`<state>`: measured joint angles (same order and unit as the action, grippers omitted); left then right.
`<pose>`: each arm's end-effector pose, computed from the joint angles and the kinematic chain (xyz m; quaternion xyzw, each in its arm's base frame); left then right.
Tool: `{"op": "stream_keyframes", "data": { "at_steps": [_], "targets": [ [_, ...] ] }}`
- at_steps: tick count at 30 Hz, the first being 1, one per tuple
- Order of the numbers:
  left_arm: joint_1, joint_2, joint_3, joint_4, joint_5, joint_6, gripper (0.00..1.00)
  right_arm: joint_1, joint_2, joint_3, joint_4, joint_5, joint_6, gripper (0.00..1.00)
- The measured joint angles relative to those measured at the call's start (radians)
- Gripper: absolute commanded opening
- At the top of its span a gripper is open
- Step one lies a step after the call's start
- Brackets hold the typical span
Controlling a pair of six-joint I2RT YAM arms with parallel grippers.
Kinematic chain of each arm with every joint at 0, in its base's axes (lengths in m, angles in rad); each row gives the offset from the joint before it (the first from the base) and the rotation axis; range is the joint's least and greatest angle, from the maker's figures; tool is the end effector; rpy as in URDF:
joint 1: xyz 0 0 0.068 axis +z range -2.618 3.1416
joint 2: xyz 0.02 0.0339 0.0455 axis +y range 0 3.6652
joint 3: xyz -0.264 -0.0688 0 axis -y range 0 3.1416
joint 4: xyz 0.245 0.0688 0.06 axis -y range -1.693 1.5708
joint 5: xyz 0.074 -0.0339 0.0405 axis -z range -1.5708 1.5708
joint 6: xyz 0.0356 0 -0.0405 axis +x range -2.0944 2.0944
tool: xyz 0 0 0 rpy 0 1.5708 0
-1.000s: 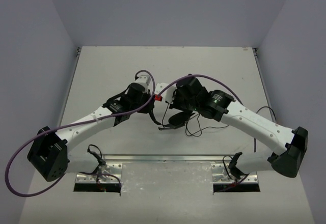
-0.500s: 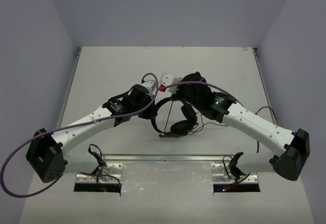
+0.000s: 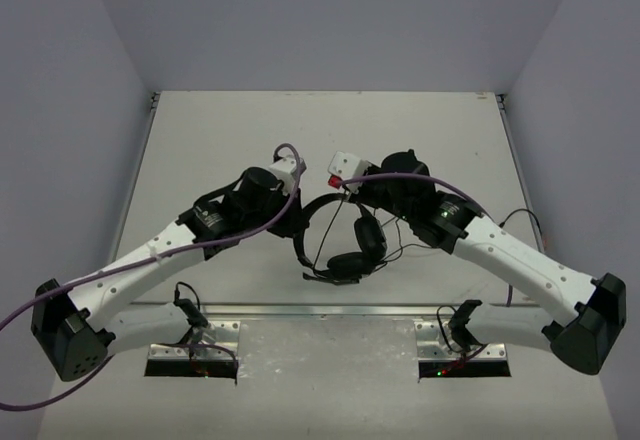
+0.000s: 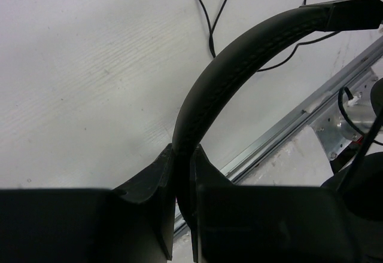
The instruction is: Wrap the headphones
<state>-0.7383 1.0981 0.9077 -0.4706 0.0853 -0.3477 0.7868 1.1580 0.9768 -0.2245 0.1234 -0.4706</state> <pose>0.1741 -0.1625 0.2939 0.1925 0.8768 -0.2596 0.3560 0.1912 0.1855 0.3270 -0.4627 0.6941 0.0356 0.5504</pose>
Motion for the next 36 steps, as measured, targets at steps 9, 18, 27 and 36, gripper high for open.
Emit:
{"op": "stream_keyframes", "data": {
  "at_steps": [9, 18, 27, 36],
  "targets": [
    [0.0, -0.093, 0.053, -0.026, -0.059, 0.018, 0.0, -0.057, -0.042, -0.054, 0.098, -0.036, 0.08, 0.02],
    [-0.001, -0.084, 0.152, -0.131, -0.174, 0.025, 0.0, -0.082, -0.051, -0.083, 0.2, -0.054, 0.189, 0.04],
    [-0.001, -0.095, 0.265, -0.18, -0.189, 0.024, 0.0, -0.108, -0.03, -0.087, 0.312, -0.132, 0.287, 0.13],
    [0.0, -0.105, 0.384, -0.236, -0.11, 0.032, 0.0, -0.117, -0.003, -0.132, 0.554, -0.356, 0.437, 0.28]
  ]
}}
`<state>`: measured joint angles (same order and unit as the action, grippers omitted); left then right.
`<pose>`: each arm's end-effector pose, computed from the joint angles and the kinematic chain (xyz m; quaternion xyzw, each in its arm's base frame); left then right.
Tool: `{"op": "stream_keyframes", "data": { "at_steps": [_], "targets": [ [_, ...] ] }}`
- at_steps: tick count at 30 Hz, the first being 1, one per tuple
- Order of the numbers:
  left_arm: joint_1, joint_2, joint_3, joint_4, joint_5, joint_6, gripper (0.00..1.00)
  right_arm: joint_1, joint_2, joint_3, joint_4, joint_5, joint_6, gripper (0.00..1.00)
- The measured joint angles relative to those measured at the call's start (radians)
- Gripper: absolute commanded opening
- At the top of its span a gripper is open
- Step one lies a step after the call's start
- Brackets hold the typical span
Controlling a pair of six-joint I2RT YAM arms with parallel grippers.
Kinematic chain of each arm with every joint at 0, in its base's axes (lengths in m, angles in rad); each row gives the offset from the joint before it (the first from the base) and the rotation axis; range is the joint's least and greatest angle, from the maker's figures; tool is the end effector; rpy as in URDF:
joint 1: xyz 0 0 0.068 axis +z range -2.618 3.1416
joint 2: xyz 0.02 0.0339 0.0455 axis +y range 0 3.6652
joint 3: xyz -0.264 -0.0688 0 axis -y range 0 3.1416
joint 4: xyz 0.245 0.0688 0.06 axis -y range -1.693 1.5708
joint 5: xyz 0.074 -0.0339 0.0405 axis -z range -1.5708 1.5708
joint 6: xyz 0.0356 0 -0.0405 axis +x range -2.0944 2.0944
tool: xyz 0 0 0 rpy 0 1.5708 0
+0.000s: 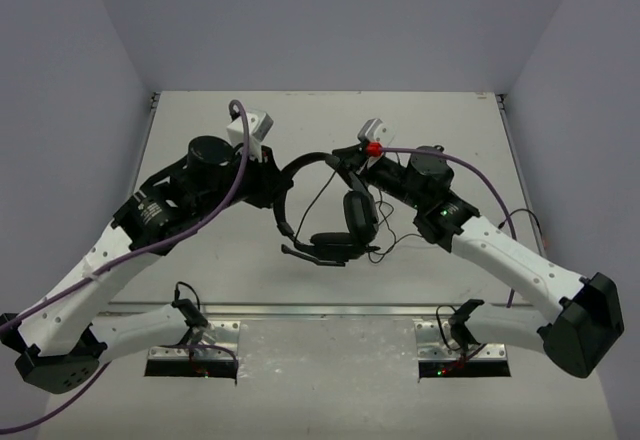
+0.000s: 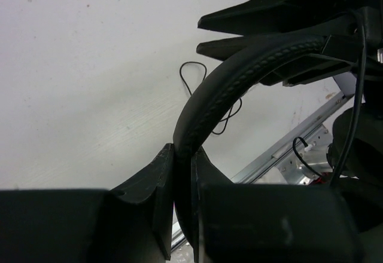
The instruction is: Wrap the headphones
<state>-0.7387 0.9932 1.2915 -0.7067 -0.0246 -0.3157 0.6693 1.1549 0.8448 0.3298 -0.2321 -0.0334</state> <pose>0.1433 -0.1293 0.4205 0.1688 0.8185 -0.2673 0.4796 0.2095 0.1762 0.3395 -0.3170 0.6245 0.2987 0.6483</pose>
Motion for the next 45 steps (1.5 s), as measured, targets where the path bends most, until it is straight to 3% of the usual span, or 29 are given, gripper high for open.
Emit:
{"op": "stream_keyframes", "data": {
  "at_steps": [4, 9, 13, 19, 27, 33, 35, 39, 45],
  "targets": [
    [0.002, 0.006, 0.064, -0.038, -0.007, 0.011, 0.0, -0.006, 0.038, 0.0, 0.11, -0.072, 0.079, 0.29],
    [0.002, 0.011, 0.097, -0.068, -0.026, 0.011, 0.01, -0.008, 0.101, -0.002, 0.208, -0.13, 0.161, 0.52],
    [-0.003, 0.035, 0.176, -0.021, -0.021, -0.02, 0.0, 0.004, 0.158, -0.045, 0.213, -0.177, 0.196, 0.57],
    [-0.003, 0.039, 0.215, -0.01, -0.087, -0.033, 0.0, 0.001, 0.172, -0.06, 0.175, -0.191, 0.203, 0.48],
    [-0.003, 0.047, 0.213, 0.018, -0.135, -0.105, 0.0, 0.0, 0.188, -0.11, 0.249, -0.246, 0.259, 0.49],
    [-0.003, 0.057, 0.257, 0.064, -0.248, -0.204, 0.0, 0.0, 0.253, -0.22, 0.345, -0.287, 0.348, 0.48],
    [-0.003, 0.069, 0.288, 0.08, -0.293, -0.245, 0.0, 0.001, 0.259, -0.269, 0.379, -0.295, 0.38, 0.43],
    [-0.003, 0.123, 0.359, 0.1, -0.395, -0.32, 0.0, 0.018, 0.259, -0.322, 0.42, -0.299, 0.426, 0.13],
    [-0.003, 0.25, 0.431, 0.069, -0.573, -0.391, 0.0, 0.127, 0.183, -0.362, 0.396, -0.226, 0.413, 0.09]
  ]
}}
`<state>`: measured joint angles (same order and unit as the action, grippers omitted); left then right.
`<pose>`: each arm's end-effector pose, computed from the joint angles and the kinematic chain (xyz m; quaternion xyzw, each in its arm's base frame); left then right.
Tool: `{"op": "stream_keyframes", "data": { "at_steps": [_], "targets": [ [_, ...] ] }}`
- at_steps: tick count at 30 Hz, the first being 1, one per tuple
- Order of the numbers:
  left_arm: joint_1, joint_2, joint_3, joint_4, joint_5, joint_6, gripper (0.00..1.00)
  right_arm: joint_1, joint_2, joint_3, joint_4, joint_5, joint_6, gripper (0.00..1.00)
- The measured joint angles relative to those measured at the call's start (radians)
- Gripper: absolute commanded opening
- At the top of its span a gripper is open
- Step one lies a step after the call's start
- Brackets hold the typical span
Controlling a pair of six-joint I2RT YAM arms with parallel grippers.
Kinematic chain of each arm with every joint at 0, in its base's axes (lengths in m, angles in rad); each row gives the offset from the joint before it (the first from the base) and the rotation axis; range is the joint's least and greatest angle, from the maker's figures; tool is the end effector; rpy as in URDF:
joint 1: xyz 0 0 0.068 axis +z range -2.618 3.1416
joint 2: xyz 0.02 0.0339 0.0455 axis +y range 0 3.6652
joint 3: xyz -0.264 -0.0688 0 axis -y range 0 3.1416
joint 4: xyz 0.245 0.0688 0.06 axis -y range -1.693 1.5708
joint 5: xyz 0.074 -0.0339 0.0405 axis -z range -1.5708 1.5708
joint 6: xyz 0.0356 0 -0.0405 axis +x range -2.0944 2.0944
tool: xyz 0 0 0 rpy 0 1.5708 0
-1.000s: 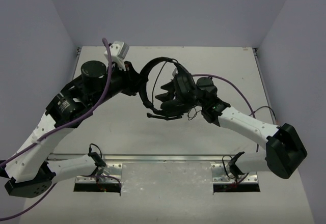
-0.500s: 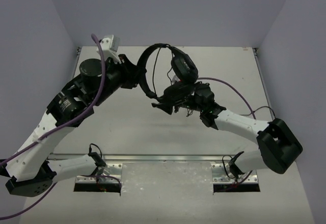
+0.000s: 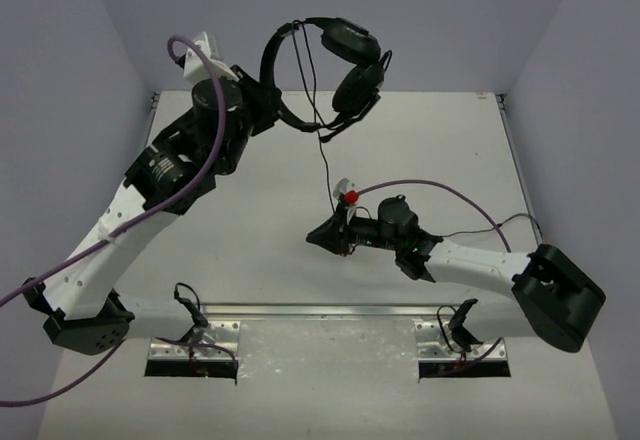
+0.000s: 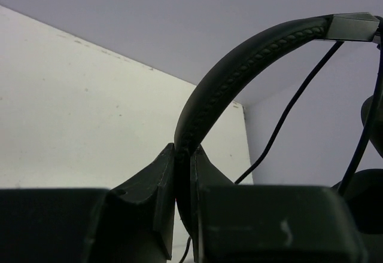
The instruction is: Wrap the headphones
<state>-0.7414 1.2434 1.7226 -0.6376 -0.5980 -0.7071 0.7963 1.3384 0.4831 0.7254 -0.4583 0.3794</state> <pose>0.1809 -0.1385 0.5134 -0.1787 0.7302 -0.2430 0.6130 0.1777 0.2042 0.2111 -0.2981 0.6850 0.4983 0.4400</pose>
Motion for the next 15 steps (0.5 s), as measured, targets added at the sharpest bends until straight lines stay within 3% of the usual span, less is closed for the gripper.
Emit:
{"op": "stream_keyframes", "data": {
  "at_steps": [2, 10, 15],
  "targets": [
    [0.0, 0.043, 0.025, -0.018, -0.052, -0.009, 0.0, 0.061, -0.066, -0.018, -0.032, 0.057, -0.028, 0.01],
    [0.001, 0.124, 0.069, -0.104, -0.239, -0.027, 0.0, 0.274, -0.282, -0.013, -0.283, 0.297, -0.136, 0.01],
    [0.023, 0.165, 0.069, -0.132, -0.327, -0.024, 0.0, 0.335, -0.346, 0.114, -0.529, 0.384, -0.208, 0.01]
  ]
}}
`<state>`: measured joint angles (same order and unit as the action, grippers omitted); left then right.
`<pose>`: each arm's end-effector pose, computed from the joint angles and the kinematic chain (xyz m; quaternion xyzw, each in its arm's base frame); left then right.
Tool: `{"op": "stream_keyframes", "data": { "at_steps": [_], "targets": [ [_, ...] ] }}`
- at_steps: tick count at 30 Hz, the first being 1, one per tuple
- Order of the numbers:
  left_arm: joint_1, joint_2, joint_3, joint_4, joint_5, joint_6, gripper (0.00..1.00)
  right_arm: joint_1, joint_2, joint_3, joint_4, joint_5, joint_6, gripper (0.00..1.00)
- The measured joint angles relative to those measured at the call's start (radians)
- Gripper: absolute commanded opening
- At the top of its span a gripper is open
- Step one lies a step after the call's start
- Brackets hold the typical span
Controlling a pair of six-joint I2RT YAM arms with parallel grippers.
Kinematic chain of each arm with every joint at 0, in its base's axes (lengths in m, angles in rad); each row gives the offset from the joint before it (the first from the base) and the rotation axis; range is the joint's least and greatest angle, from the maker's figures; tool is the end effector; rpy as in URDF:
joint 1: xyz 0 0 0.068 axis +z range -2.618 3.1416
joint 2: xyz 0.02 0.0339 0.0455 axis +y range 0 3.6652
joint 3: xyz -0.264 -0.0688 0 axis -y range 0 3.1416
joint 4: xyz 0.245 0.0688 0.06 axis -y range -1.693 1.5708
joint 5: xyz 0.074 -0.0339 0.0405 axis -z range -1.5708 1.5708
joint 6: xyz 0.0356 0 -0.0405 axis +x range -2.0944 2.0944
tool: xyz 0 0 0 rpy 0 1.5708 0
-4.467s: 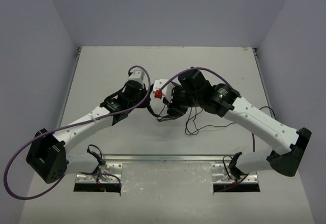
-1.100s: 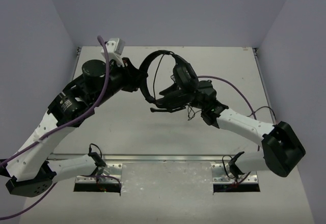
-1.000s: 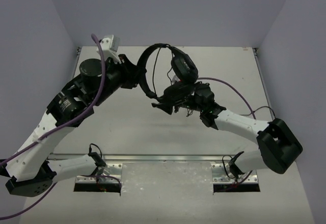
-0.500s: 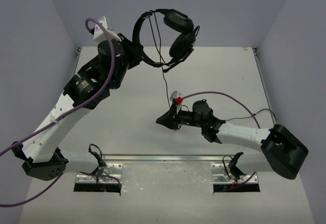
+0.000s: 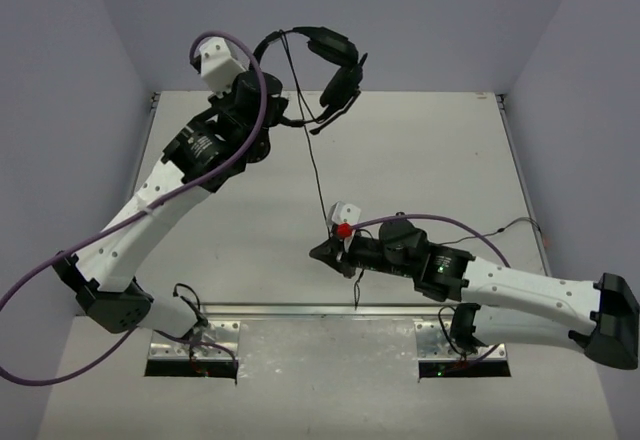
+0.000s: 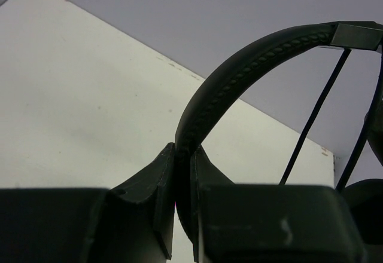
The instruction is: Wrap the headphones
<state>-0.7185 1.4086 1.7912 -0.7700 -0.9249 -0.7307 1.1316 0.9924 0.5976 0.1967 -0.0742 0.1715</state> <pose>0.2224 -0.1567 0.4851 -0.2534 0.7413 -0.0536 0.6192 0.0964 0.2113 0.2742 -0.3779 0.6748 0.4068 0.4861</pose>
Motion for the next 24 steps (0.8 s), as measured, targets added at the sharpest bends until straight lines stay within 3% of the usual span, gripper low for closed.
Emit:
{"op": "stream_keyframes", "data": {
  "at_steps": [6, 12, 17, 24],
  "targets": [
    [0.076, 0.02, -0.133, 0.042, -0.033, 0.013, 0.0, 0.005, 0.032, 0.229, -0.245, 0.02, -0.095, 0.01],
    [0.08, 0.046, -0.289, 0.121, -0.019, 0.045, 0.0, 0.005, 0.131, 0.468, -0.502, 0.063, -0.217, 0.01],
    [0.077, -0.005, -0.55, 0.317, 0.098, 0.143, 0.0, 0.004, 0.148, 0.583, -0.647, 0.169, -0.32, 0.01],
    [0.052, -0.054, -0.774, 0.505, 0.23, 0.262, 0.0, -0.053, 0.236, 0.711, -0.782, 0.29, -0.486, 0.01]
  ]
}}
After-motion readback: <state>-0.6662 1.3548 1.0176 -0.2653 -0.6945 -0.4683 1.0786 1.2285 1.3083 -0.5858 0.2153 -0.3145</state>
